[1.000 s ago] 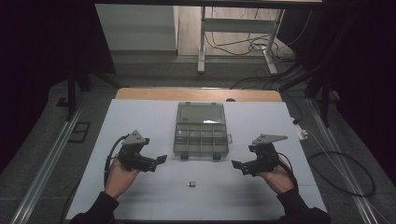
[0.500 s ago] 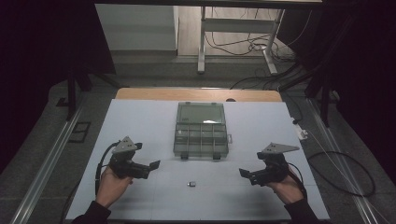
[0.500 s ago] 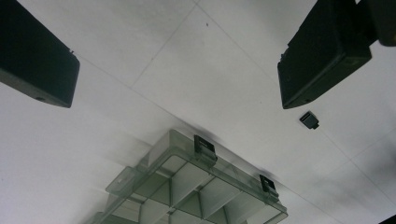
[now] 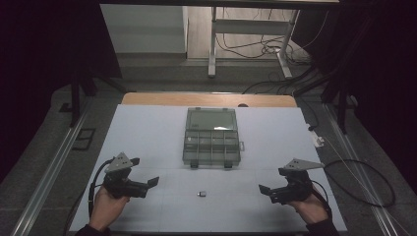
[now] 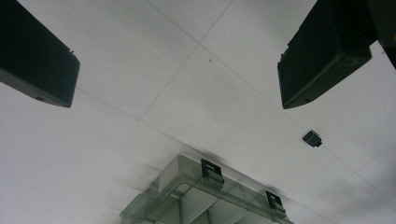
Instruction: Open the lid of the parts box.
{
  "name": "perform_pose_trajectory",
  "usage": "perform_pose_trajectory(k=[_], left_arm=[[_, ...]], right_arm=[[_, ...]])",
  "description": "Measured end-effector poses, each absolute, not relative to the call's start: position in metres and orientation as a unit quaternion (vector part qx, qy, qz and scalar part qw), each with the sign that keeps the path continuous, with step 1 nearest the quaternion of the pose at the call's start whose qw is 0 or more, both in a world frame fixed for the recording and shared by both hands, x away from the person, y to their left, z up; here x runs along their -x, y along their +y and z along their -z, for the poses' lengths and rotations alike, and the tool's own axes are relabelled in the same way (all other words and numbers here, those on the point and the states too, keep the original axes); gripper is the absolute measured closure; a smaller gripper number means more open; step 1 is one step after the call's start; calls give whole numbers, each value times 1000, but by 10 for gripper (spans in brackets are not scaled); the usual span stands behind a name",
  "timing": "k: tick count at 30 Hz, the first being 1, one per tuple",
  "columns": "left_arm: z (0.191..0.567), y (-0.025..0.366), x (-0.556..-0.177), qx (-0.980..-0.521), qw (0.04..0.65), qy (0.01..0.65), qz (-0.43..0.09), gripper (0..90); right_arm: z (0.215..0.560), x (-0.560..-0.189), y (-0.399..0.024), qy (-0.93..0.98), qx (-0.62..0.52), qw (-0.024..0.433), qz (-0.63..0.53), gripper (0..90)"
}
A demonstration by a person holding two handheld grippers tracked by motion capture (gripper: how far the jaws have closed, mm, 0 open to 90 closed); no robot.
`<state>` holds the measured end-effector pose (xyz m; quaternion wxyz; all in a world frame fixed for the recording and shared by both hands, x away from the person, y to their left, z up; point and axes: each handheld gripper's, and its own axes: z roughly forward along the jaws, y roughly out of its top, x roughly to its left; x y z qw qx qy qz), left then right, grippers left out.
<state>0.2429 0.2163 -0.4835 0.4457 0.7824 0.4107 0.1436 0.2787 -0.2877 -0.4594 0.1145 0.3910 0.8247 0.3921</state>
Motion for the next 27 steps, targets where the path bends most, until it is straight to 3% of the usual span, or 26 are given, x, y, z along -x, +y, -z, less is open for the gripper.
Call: perform_pose_trajectory(k=[27], left_arm=[[485,239,-202,-771,432,443,-147,0]], right_arm=[[463,-244,-305,813,-425,120,-378,0]])
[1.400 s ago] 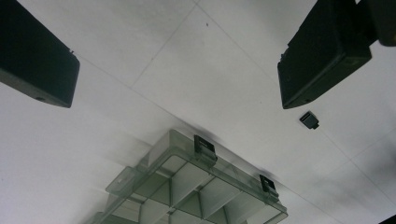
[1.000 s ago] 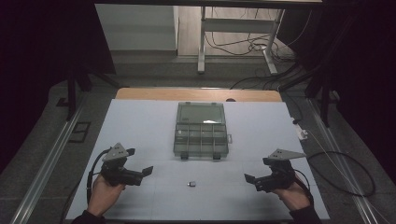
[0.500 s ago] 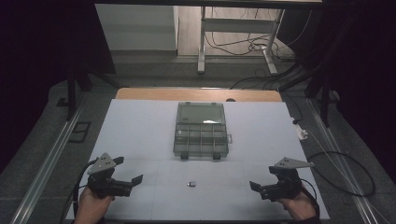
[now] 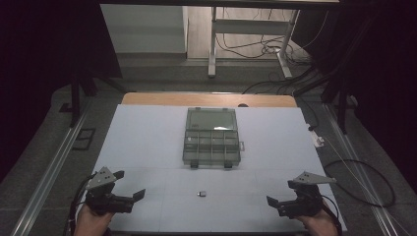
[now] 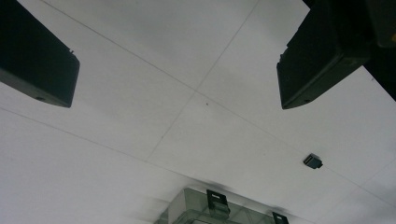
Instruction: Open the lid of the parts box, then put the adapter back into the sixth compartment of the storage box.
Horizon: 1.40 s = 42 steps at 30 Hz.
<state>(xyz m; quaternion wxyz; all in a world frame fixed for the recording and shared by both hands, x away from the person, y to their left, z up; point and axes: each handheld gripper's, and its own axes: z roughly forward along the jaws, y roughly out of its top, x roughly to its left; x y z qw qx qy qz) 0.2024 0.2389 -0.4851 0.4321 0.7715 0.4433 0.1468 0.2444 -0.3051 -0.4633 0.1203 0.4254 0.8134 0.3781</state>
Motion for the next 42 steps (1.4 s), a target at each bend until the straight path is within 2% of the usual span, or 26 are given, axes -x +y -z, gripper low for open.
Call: perform_pose_trajectory(k=[20,42], left_arm=[[486,241,-193,-773,399,467,-161,0],[486,238,-193,-782,390,458,-164,2]], right_arm=[[464,-237,-308,817,-439,130,-349,0],[461,-238,-307,816,-431,122,-366,0]])
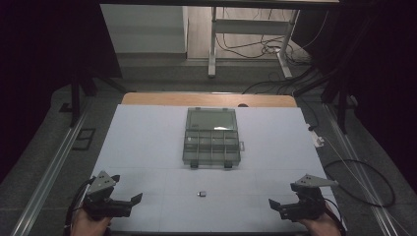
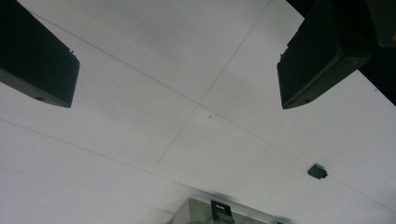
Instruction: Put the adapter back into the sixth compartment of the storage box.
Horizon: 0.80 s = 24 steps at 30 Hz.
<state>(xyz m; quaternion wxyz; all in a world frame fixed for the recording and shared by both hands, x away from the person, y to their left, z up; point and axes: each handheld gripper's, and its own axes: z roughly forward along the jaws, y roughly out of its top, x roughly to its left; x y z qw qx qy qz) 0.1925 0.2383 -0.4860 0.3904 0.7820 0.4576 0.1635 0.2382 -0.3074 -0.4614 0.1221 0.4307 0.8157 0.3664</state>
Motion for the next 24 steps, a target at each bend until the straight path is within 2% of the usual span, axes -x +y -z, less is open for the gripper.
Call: perform_pose_trajectory(k=[24], left_arm=[[486,240,-193,-777,394,464,-159,0]], right_arm=[[462,-253,-285,835,-382,105,-382,0]])
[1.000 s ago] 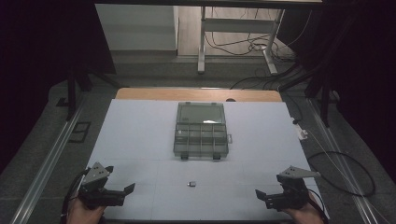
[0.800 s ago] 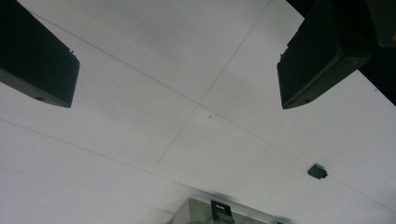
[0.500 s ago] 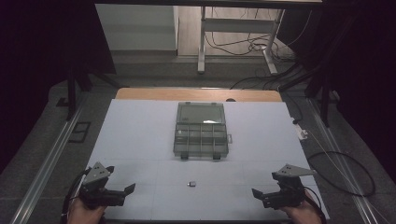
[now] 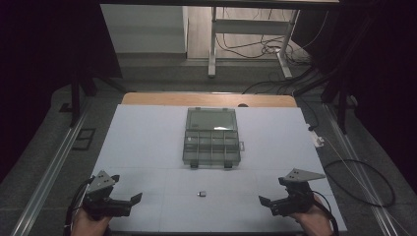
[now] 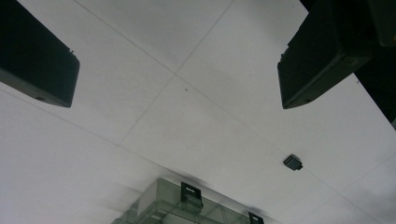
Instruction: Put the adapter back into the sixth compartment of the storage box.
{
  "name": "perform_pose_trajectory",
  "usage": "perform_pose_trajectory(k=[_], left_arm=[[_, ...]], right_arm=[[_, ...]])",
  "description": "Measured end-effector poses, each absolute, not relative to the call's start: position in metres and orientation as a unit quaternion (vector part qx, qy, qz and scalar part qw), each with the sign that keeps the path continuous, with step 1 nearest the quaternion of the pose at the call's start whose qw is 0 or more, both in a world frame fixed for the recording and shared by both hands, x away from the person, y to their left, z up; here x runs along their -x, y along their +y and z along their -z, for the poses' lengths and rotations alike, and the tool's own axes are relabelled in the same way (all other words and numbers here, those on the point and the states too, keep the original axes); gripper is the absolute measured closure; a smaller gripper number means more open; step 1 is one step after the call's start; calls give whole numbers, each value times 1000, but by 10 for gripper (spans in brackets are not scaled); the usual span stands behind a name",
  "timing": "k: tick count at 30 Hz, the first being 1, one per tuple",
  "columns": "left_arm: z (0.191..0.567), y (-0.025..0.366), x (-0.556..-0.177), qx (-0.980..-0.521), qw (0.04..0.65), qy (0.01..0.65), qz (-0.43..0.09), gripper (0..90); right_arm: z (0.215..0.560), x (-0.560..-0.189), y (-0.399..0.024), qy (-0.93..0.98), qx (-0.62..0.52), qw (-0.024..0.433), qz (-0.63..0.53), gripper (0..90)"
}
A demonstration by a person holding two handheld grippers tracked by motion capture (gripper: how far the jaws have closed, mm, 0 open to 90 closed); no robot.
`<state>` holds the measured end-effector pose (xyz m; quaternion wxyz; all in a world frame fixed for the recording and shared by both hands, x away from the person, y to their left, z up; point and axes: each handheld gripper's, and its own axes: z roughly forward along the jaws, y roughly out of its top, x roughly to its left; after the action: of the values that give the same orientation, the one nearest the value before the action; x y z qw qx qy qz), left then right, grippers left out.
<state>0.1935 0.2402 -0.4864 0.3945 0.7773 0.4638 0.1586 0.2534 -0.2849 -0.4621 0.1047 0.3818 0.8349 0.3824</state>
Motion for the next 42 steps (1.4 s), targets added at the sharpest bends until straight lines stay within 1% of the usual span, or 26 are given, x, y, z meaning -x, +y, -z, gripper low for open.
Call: perform_pose_trajectory(k=[16,26,31,42], left_arm=[[486,240,-193,-779,392,462,-159,0],[486,240,-193,-780,392,461,-160,0],[486,240,-193,-780,392,461,-160,0],[486,240,-193,-780,391,461,-160,0]], right_arm=[[465,-267,-261,850,-358,77,-379,0],[468,-273,-244,854,-346,69,-383,0],[467,-275,-237,858,-337,72,-381,0],[472,-281,-222,866,-327,60,-373,0]])
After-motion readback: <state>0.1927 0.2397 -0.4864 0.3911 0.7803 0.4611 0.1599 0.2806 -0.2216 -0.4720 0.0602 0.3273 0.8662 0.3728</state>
